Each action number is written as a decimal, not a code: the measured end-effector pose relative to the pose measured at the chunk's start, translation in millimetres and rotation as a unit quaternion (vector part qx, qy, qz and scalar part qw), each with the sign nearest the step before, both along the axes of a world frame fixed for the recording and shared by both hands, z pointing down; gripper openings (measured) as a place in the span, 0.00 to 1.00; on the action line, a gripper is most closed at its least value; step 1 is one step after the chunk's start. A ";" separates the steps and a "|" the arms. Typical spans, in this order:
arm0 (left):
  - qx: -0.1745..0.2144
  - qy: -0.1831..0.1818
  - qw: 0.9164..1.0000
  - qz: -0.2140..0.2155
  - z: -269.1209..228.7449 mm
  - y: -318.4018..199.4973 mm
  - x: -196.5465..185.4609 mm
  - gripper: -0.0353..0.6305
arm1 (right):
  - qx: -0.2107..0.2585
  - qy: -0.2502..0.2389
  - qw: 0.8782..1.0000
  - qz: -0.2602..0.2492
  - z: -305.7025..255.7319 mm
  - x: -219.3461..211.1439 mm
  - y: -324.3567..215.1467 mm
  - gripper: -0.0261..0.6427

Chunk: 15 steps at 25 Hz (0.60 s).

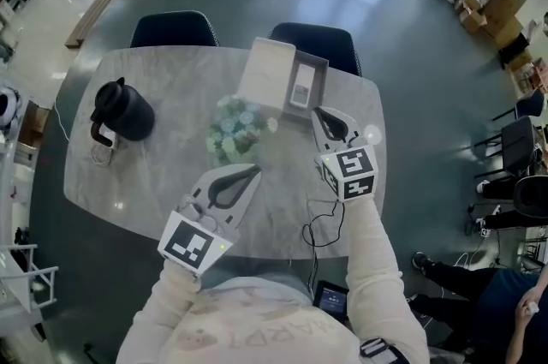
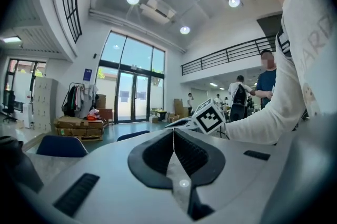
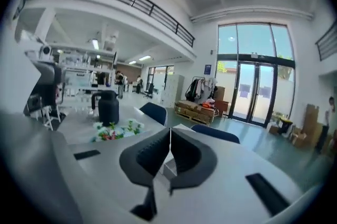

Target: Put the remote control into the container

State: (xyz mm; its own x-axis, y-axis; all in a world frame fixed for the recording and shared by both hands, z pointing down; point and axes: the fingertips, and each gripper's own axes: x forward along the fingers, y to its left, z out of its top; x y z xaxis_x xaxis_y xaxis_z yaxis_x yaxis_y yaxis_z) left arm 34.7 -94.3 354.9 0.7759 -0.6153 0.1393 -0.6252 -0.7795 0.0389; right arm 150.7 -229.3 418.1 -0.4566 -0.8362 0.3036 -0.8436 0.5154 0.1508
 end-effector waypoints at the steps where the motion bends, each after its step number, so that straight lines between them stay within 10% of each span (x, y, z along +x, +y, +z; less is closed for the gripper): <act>1: 0.005 -0.003 1.000 -0.001 -1.4 6.2 1.1 0.07 | 0.006 -0.026 1.000 0.002 -9.1 0.6 13.4 0.07; 15: 0.063 -0.009 0.997 0.033 -35.3 83.6 22.2 0.07 | 0.084 -0.129 0.988 0.011 -86.5 -13.3 194.9 0.06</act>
State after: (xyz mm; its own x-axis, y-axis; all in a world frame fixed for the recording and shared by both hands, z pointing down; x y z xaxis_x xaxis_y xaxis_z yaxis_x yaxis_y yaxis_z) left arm 56.9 -10.6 319.6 0.8138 -0.5756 0.0793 -0.5713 -0.8176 -0.0722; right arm 137.4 -34.4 331.6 -0.4820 -0.8754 0.0352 -0.8758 0.4826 0.0103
